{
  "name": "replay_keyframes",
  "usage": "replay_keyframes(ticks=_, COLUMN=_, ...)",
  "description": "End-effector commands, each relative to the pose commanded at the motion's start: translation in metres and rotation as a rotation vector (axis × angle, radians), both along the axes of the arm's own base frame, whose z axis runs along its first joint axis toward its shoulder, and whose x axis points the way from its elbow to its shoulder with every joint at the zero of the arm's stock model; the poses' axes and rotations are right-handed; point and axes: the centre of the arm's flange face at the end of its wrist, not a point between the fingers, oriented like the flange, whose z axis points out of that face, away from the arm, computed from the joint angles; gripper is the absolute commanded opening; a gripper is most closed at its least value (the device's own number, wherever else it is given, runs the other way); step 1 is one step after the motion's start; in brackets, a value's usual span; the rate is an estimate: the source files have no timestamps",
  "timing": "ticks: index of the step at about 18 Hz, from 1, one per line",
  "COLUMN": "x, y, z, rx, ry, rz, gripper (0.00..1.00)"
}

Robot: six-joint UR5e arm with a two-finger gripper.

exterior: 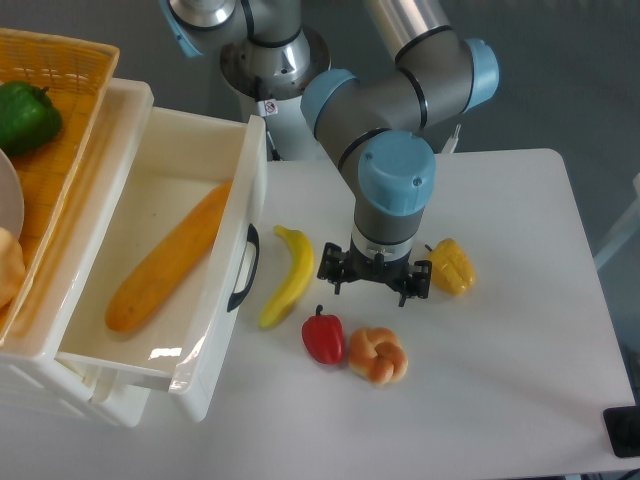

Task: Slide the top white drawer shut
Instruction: 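Move the gripper toward the open white drawer's front panel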

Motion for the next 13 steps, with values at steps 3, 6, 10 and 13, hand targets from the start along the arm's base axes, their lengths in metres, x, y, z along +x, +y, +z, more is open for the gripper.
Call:
replay_keyframes(ticks=3, x=0.006, y=0.003, z=-0.011, rx=0.026, ry=-0.051, rz=0.001, gripper=1.0)
replay_keyframes(ticks=6, x=0.014, y=0.007, z=-0.022, rx=0.022, ry=-0.079, rz=0.001, gripper=1.0)
replay_keyframes(ticks=10, x=0.021, y=0.009, z=-0.029, rx=0.042, ry=-0.122, rz=0.001, gripper=1.0)
replay_keyframes(ticks=13, x=0.03, y=0.014, z=-0.032, rx=0.047, ry=-0.14, rz=-0.009, gripper=1.0)
